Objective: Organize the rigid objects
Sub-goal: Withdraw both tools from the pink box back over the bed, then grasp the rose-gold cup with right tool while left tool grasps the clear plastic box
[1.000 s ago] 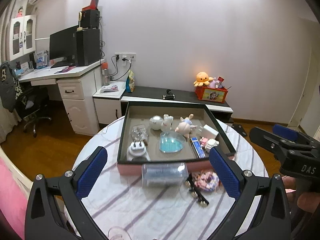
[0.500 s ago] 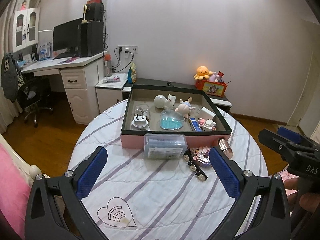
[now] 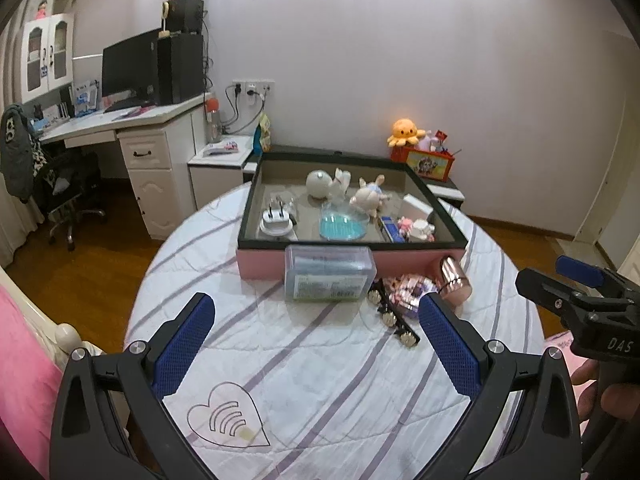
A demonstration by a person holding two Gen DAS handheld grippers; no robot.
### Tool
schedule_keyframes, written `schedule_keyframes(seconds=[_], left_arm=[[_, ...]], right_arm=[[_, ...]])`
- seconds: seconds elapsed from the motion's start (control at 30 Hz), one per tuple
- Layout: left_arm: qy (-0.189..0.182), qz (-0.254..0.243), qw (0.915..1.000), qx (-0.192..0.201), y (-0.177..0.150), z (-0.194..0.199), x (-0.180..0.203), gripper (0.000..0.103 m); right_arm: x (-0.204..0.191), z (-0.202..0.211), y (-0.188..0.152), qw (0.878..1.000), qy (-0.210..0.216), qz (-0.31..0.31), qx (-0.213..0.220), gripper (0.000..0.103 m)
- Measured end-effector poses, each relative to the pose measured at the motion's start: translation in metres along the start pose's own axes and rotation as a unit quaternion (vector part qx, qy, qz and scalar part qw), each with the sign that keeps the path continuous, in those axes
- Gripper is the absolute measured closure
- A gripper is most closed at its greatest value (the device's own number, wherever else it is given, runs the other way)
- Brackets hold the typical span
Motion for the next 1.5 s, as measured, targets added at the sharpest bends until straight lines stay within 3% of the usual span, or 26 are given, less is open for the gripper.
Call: schedule_keyframes(seconds=[0.3,0.8,0.97,1.03,1.13,1.23,1.3,1.5], left_arm=[[-0.001,0.005,0.9994,-0.033,-0.014,-0.041,0.003,0.0],[0.002,0.013,0.9977,-0.066,-0.014,-0.12,0.01,0.0],[0.008,0.005,0.9974,-0.071,-0.01,-0.138,0.015,0.0],[0.012,0.003,0.9972,-0.074,-0.01,-0.145,0.017,0.0],[0.021,0.006,0.9966,-0.08,-0.012,-0.154,0.016,0.001],[0.025,0.012,0.9952,-0.094,-0.015,-0.167,0.014,0.009],[0.02,0.018,0.9951,-0.095,-0.016,-0.169,0.012,0.009],[0.003,0.026,0.9956,-0.09,-0.016,-0.165,0.01,0.01]], right_arm=[[0.021,-0.035,-0.021,0.999,-0.014,-0.017,-0.044,0.0],[0.044,-0.095,-0.022,0.996,-0.015,-0.045,-0.079,0.001],[0.044,-0.11,-0.017,0.996,-0.011,-0.045,-0.081,0.015],[0.045,-0.114,-0.016,0.995,-0.008,-0.047,-0.084,0.03],[0.045,-0.124,-0.017,0.994,0.0,-0.047,-0.094,0.037],[0.044,-0.131,-0.02,0.994,0.011,-0.054,-0.095,0.045],[0.045,-0.133,-0.02,0.994,0.022,-0.063,-0.09,0.052],[0.043,-0.132,-0.02,0.994,0.03,-0.06,-0.083,0.055]])
Point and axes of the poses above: each gripper's, at about its wrist camera, not at the fingertips, and z roughly against the way its jaws point, x to its right, y to its top, the point moved 7 cm from there along -z, roughly the way its jaws point
